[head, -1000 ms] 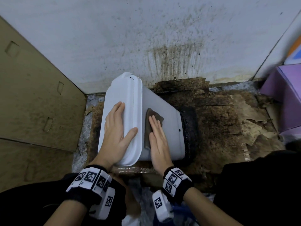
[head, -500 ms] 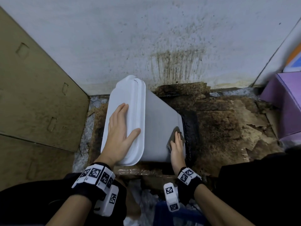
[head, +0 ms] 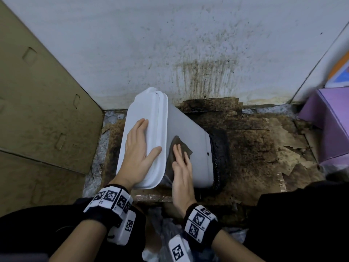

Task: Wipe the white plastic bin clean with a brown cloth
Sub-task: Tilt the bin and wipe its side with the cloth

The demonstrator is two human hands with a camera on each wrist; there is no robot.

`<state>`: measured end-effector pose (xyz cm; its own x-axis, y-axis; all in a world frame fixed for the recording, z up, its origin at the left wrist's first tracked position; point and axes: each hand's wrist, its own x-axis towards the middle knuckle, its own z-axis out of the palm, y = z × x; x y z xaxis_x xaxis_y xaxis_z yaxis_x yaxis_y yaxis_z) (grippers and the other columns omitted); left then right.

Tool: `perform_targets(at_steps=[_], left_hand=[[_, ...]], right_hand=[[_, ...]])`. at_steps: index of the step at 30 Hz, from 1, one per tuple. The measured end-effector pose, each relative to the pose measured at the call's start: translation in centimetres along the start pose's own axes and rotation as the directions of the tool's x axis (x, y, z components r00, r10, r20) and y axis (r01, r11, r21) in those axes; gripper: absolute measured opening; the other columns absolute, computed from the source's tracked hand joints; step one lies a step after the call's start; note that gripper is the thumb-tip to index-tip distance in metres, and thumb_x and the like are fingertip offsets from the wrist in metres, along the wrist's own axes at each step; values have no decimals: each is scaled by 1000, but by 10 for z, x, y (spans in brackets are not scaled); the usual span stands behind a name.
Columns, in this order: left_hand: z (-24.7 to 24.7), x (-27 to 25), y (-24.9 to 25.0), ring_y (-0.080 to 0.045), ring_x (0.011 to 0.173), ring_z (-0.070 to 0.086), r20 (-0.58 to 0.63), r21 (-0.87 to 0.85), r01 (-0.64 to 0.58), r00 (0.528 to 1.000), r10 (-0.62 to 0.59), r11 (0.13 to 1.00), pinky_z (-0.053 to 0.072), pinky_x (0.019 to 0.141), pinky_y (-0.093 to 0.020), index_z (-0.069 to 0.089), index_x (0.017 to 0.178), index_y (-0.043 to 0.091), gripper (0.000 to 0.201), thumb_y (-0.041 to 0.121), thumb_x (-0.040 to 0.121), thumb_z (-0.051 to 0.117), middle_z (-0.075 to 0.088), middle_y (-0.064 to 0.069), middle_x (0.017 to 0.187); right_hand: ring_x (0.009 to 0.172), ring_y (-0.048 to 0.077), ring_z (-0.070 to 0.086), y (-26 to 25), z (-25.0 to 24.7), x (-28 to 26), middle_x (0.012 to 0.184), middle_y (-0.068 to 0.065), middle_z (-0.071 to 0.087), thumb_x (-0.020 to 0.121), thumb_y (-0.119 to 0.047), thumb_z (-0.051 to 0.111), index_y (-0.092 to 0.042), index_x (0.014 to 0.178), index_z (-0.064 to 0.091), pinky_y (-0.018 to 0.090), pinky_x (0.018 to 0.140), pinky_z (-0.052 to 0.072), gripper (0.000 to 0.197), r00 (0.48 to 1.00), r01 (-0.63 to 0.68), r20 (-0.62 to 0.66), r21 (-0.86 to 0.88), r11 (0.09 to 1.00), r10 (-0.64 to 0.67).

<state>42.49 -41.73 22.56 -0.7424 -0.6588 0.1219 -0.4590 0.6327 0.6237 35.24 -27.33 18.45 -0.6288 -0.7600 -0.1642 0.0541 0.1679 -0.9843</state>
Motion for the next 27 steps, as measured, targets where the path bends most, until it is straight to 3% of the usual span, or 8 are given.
perform_targets(at_steps=[3, 6, 11, 15, 19, 22, 27], left_hand=[[1, -1, 0, -12, 155, 11, -1, -19, -3, 1000, 3, 1000, 10, 127, -36, 19, 160, 15, 84, 57, 92, 45, 17, 0, 167], [2, -1, 1, -11, 155, 10, 3, -36, 3, 1000, -3, 999, 12, 127, -41, 18, 160, 17, 84, 58, 92, 46, 16, 2, 167], [2, 0, -1, -13, 155, 11, -4, -41, -3, 1000, 3, 999, 14, 127, -45, 19, 160, 15, 84, 57, 92, 46, 16, 1, 167], [0, 0, -5, -13, 155, 12, -8, -43, 6, 1000, -7, 999, 13, 127, -41, 19, 160, 15, 84, 56, 92, 46, 17, 0, 167], [-2, -2, -12, -7, 154, 11, -16, -56, 9, 1000, -10, 998, 8, 125, -27, 19, 160, 16, 82, 54, 93, 47, 18, 2, 166], [-5, -3, -16, 1, 151, 10, -20, -89, 21, 1000, -23, 996, 6, 121, -17, 20, 159, 18, 81, 53, 92, 48, 18, 4, 165], [-6, -2, -16, -5, 152, 11, -3, -100, 33, 999, -34, 994, 8, 123, -23, 19, 159, 19, 82, 54, 91, 49, 18, 6, 164]], right_hand=[[143, -4, 21, 7, -6, 5, 152, -31, 35, 101, -44, 24, -41, 148, 40, 29, 121, 16, 50, 991, 43, -121, -177, 983, -65], [142, 6, 28, 10, -3, 12, 153, -16, 40, 102, -44, 27, -30, 144, 43, 37, 120, 21, 46, 974, 75, -176, -353, 933, -145], [127, 12, 39, 15, 6, 19, 140, -2, 43, 101, -39, 34, -20, 141, 41, 41, 112, 34, 45, 959, 129, -201, -325, 937, -202], [148, 4, 20, 26, 8, 21, 163, -7, 22, 103, -44, 25, -20, 158, 23, 29, 124, 15, 59, 975, 155, -112, -271, 950, -191], [154, 1, 5, 52, -4, 29, 169, -11, 9, 108, -36, 24, -26, 161, 13, 21, 124, 4, 56, 979, 187, -19, -315, 930, -203], [154, 0, 1, 85, -22, 38, 170, -10, 6, 106, -34, 20, -29, 161, 10, 27, 126, 4, 56, 992, 82, -57, -357, 931, -109], [156, 11, -2, 125, -52, 47, 170, 1, 0, 104, -32, 16, -19, 161, 5, 16, 120, -8, 59, 964, -252, -162, -289, 924, 213]])
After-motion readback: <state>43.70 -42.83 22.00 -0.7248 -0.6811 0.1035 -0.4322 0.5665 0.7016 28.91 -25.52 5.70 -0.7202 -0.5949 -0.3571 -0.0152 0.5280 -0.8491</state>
